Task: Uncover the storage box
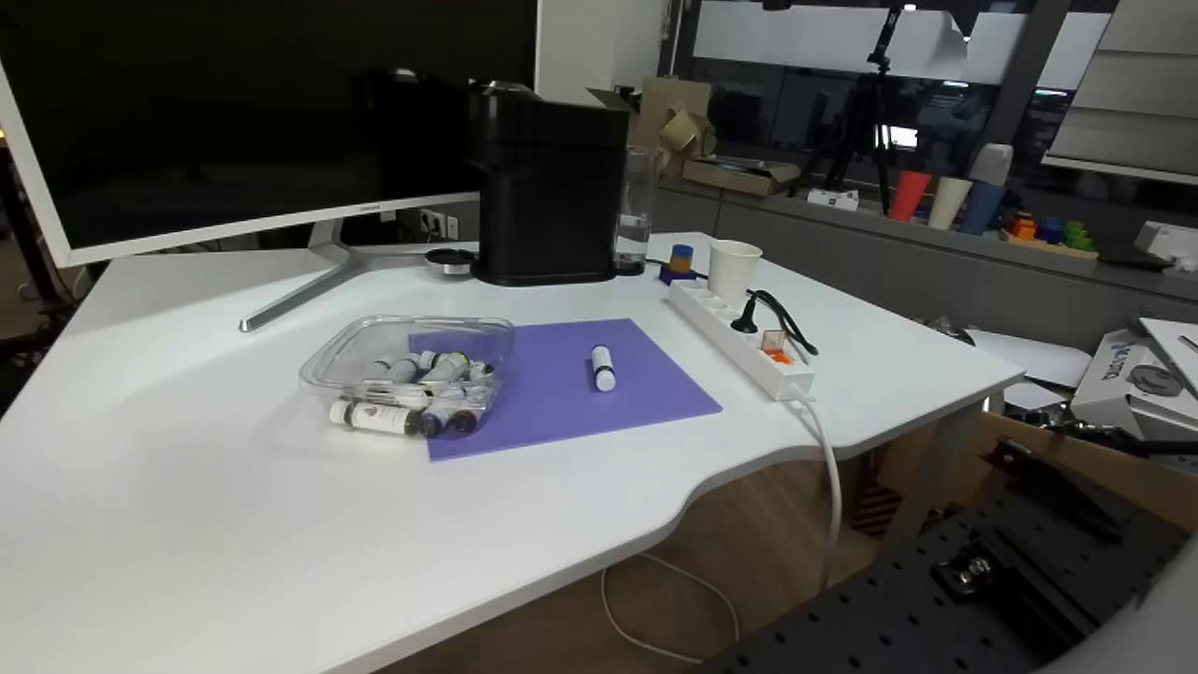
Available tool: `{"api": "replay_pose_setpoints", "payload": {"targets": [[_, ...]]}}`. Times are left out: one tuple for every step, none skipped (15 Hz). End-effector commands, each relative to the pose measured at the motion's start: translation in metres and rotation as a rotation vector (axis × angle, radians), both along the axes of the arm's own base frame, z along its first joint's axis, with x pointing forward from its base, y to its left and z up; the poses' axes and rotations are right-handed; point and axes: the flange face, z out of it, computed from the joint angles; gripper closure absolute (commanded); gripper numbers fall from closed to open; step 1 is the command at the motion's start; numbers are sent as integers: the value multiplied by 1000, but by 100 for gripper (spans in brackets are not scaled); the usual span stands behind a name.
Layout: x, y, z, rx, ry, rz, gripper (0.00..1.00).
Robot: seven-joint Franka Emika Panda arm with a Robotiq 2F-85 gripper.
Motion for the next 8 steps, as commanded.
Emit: {"api": "replay_pose_setpoints", "payload": {"targets": [[14,25,-27,-119,-46,100,0],[17,35,-40,-149,-54,152,0],[19,46,-54,-175,-51,205,0],[19,59,-71,-194,-50,268,0],[19,71,-87,-211,-48,331,0],[19,83,-103,-224,-42,393,0],[17,94,-120,-229,-37,457,0],[16,104,-134,-237,-28,517,0]]}}
